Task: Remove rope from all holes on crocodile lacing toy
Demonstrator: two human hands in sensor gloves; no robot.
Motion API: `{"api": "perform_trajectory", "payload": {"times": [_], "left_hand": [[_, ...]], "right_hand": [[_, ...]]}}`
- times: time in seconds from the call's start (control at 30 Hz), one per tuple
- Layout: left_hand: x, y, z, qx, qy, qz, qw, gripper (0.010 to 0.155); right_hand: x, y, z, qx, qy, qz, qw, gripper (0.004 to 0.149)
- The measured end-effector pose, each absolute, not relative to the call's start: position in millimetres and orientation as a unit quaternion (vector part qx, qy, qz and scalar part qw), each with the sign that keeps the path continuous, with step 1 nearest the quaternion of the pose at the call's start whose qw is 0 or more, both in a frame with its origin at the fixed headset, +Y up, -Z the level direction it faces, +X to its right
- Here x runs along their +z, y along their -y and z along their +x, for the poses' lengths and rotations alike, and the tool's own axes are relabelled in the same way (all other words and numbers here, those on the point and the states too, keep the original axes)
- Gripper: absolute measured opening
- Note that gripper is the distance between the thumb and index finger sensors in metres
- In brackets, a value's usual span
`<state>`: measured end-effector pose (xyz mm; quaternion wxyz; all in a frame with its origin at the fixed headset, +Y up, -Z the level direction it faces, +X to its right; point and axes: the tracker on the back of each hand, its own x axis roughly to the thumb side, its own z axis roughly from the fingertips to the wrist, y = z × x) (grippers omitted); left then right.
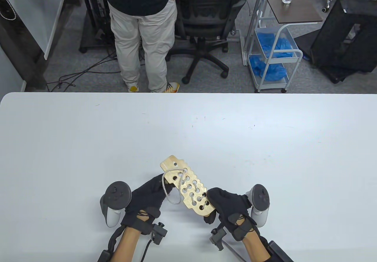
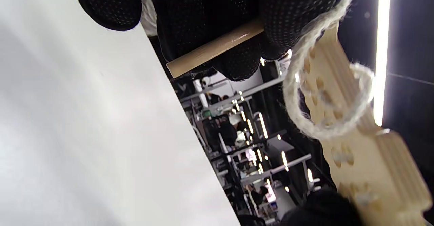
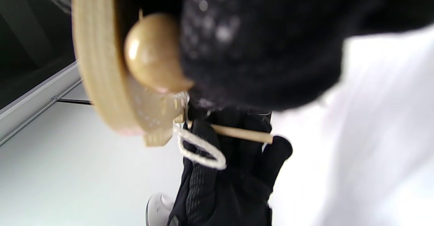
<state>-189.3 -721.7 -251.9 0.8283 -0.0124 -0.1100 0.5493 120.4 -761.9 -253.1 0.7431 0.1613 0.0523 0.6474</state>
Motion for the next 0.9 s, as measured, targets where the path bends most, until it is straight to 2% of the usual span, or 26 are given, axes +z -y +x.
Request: {"api": "perform_trajectory", "payload": {"times": [0.27,0.47,0.9], "left_hand": [[-251,717,-208,0.559,0.054,0.05,0.826,0.058],[-251,717,-220,0.531,0.016,0.07,0.844,0.046],[-249,718,-242,0.553,-0.048,0.092,0.826,0.045]], "right_hand": [[-256,764,137,0.647,-0.012,0.117,0.754,0.049],[-258,767,148,0.646,0.01,0.081,0.759,0.049],[-262,778,183,0.615,0.055,-0.014,0.786,0.049]]}}
